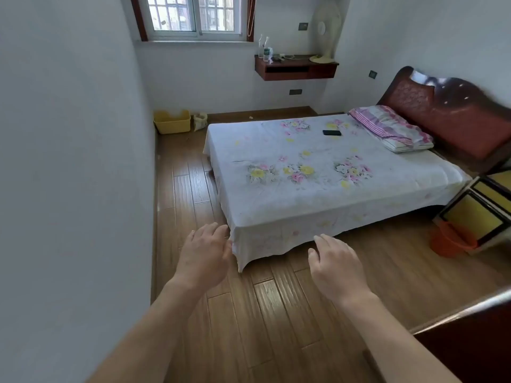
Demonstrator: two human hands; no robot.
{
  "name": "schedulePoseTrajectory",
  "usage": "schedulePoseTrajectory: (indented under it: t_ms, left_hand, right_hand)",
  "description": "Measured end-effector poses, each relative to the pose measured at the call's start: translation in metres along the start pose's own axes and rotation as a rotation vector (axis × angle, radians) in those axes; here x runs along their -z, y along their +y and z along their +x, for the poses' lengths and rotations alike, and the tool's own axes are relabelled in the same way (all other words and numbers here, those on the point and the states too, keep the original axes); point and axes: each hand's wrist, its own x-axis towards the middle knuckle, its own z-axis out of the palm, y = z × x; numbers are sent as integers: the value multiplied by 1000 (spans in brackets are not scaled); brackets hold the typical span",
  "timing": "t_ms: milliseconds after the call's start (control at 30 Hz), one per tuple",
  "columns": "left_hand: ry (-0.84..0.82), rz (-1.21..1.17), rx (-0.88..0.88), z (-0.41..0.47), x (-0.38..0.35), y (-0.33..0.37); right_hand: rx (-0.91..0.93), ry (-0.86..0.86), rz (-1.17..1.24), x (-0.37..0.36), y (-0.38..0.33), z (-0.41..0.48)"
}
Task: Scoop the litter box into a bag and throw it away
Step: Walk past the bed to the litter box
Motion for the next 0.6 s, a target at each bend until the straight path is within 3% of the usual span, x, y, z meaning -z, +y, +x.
schedulePoseTrajectory:
  t_ms: [300,600]
  left_hand:
    - [34,7,21,25,-10,5]
    - [87,38,131,59,-20,38]
  right_hand:
    - [4,-20,33,-7,15,30]
    - [170,-51,56,1,43,93]
